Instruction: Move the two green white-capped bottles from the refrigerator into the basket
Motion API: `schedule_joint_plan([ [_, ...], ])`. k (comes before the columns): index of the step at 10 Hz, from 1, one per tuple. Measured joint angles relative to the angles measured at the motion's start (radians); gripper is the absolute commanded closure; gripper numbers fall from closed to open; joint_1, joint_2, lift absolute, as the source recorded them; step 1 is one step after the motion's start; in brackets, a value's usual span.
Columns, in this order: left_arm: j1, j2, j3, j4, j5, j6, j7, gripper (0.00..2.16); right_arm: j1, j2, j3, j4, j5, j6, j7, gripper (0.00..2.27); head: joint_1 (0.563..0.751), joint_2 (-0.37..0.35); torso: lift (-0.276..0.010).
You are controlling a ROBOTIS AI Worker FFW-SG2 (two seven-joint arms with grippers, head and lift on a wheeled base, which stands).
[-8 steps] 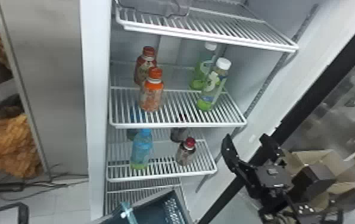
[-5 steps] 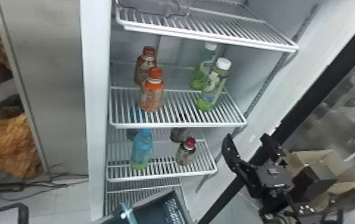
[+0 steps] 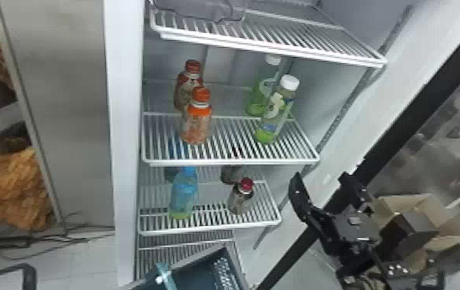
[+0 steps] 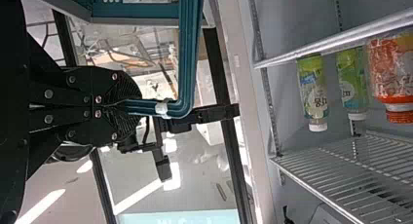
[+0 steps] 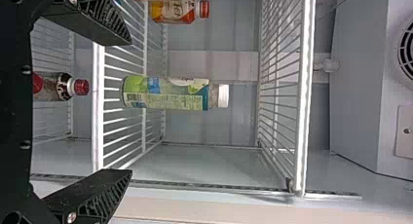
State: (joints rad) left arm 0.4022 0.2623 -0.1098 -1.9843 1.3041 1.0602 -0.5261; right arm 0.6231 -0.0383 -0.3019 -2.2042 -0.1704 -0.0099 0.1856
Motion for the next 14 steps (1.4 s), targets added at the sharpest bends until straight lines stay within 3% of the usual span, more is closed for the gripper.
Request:
schedule_joint_plan([
  [4,-0.002,0.000,-0.001,0.000,0.002,0.002,0.000,1.21,-0.064,-0.003,-0.012,0.049,0.004,0.000,0.000,0.07,0.695,-0.350,-0.004],
  [14,0.002,-0.002,-0.010,0.000,0.020,-0.005,0.000,1.21,-0.440,-0.057,0.055,0.406,0.055,0.000,0.000,0.05,0.695,-0.350,-0.004],
])
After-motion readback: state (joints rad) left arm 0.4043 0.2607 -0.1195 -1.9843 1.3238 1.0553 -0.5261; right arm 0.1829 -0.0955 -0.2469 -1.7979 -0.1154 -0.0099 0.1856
